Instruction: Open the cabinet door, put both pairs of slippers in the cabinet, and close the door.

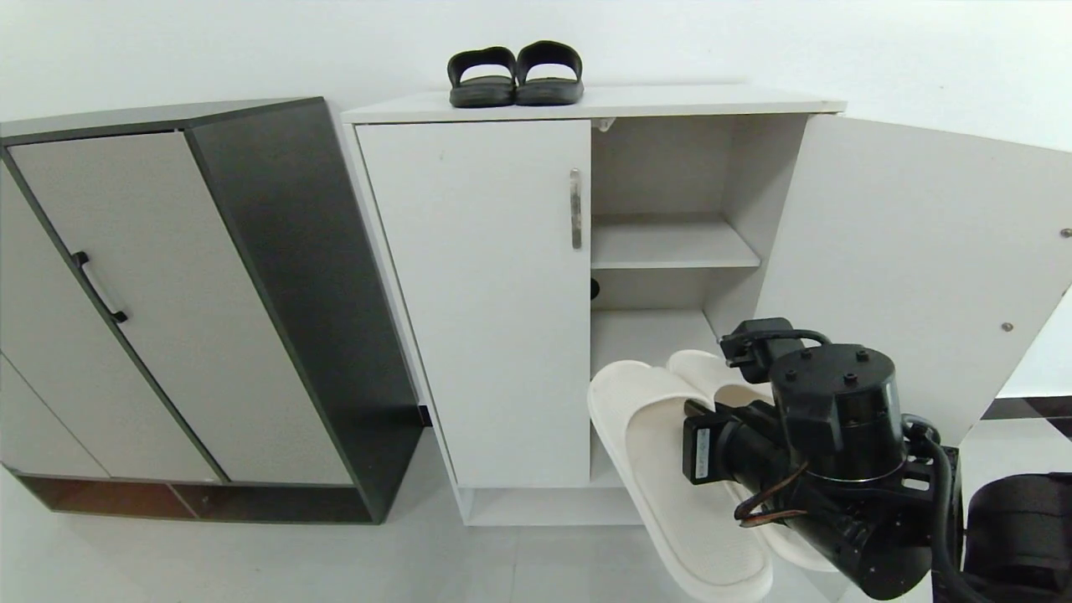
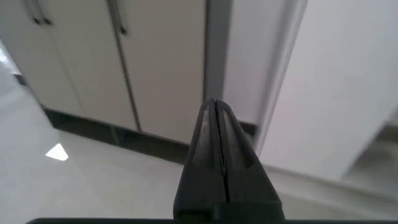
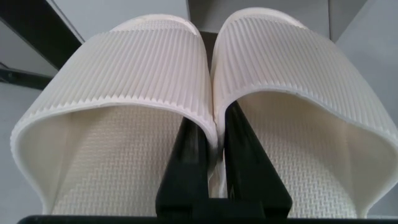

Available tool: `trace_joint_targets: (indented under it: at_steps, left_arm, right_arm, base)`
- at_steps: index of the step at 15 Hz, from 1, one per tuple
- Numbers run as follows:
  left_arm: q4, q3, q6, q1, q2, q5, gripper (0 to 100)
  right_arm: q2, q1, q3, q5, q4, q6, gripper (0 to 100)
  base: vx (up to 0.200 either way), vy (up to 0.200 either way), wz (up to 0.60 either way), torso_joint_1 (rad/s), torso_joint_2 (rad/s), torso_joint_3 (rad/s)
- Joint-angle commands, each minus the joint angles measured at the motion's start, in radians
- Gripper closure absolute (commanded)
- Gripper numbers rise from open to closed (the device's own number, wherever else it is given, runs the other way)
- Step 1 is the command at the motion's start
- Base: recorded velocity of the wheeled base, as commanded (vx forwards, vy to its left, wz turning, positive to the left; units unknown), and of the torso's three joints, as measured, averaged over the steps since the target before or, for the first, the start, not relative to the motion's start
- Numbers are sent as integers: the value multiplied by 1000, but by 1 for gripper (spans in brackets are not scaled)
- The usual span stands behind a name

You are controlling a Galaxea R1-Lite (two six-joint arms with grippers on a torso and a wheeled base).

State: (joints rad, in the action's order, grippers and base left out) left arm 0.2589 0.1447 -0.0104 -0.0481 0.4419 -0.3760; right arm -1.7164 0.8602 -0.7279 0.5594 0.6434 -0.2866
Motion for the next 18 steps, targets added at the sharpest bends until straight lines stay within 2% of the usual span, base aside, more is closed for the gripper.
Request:
trace_joint_targets:
  at_steps: [1, 2, 3, 5, 6, 7, 9, 11, 15, 18]
  left_arm:
    - [-73, -145, -37, 70, -347, 200, 100]
    - [-152, -145, -46, 68, -408, 258, 100]
    - [-218, -143, -54, 47, -442, 272, 100]
    - [-213, -145, -48, 47, -442, 308, 100]
    - [-244, -145, -68, 47, -442, 407, 100]
    - [-285, -140, -82, 45, -434, 445, 100]
    - [-254, -145, -77, 45, -439, 445, 100]
    - [-257, -145, -16, 45, -439, 434, 100]
    - [-257, -145, -19, 45, -439, 425, 100]
    - [-257, -145, -19, 45, -439, 425, 100]
  right_arm:
    - [15, 2, 4, -3, 1, 1, 100]
    - [14, 2, 7, -4, 1, 1, 100]
    - [14, 3, 8, -6, 1, 1, 100]
    - [17, 13, 13, -6, 1, 0, 100]
    - [20, 20, 15, -7, 1, 1, 100]
    - [20, 25, 22, -9, 1, 3, 100]
    - [31, 31, 25, -9, 2, 4, 100]
    - [35, 43, 31, -9, 2, 4, 100]
    - [17, 45, 33, -10, 2, 1, 100]
    - [-12, 46, 24, -7, 5, 0, 100]
  base:
    - [0, 0, 0, 0, 0, 0]
    - [0, 0, 0, 0, 0, 0]
    - [0, 0, 0, 0, 0, 0]
    - [0, 0, 0, 0, 0, 0]
    - [0, 0, 0, 0, 0, 0]
    - [0, 0, 0, 0, 0, 0]
    - [0, 0, 0, 0, 0, 0]
    - [0, 0, 0, 0, 0, 0]
    - [0, 0, 0, 0, 0, 0]
    - [0, -200, 0, 2, -1, 2]
